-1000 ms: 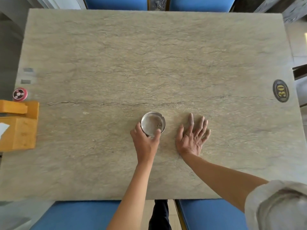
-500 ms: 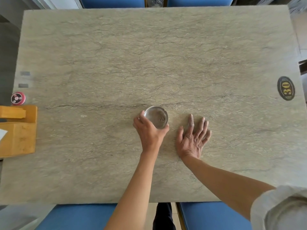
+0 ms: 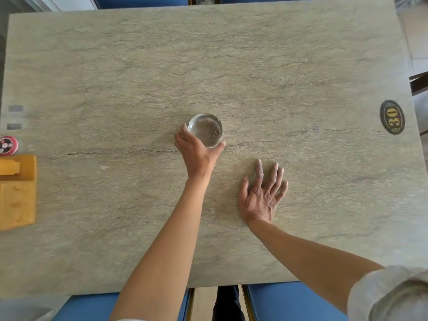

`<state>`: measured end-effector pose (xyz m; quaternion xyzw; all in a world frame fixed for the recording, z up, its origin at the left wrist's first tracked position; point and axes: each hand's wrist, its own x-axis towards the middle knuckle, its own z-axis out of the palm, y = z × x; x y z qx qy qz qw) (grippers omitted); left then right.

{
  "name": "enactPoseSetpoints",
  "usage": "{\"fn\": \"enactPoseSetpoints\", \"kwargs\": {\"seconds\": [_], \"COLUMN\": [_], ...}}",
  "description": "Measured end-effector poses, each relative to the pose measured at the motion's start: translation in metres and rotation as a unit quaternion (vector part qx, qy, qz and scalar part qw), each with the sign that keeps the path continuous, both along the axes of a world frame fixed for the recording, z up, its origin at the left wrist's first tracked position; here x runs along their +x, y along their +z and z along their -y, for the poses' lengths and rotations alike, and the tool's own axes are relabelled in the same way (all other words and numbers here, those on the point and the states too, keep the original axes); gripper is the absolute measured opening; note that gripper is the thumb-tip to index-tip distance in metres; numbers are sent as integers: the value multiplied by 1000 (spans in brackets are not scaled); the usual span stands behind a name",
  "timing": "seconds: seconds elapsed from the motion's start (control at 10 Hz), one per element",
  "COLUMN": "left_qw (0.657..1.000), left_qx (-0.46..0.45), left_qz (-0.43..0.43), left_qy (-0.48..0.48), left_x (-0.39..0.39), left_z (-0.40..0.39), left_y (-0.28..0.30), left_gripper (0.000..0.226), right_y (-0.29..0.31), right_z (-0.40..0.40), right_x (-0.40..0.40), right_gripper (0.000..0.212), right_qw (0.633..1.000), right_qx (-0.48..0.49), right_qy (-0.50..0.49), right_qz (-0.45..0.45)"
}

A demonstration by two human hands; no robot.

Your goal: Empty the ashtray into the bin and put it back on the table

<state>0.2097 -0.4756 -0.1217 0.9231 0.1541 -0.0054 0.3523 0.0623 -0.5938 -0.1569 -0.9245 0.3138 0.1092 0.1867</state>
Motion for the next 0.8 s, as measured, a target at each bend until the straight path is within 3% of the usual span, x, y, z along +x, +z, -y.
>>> {"fn": "enactPoseSetpoints", "kwargs": {"seconds": [0.2,0.8], "left_qw": [999,999], "left_qx": [-12,-7], "left_qz": [29,41], "left_qy": [-5,-7], "left_x": [-5,-3], "left_z": [-6,-3], "left_y": [-3,-16], "left_gripper": [100,105], "right_y": [0,4], "right_z": [0,0], "right_x": [0,0], "right_gripper": [66,65], "right_qw": [1000,1000], "right_qx": [4,6], "right_qy": [-3,2], "right_qz": [-3,17]}}
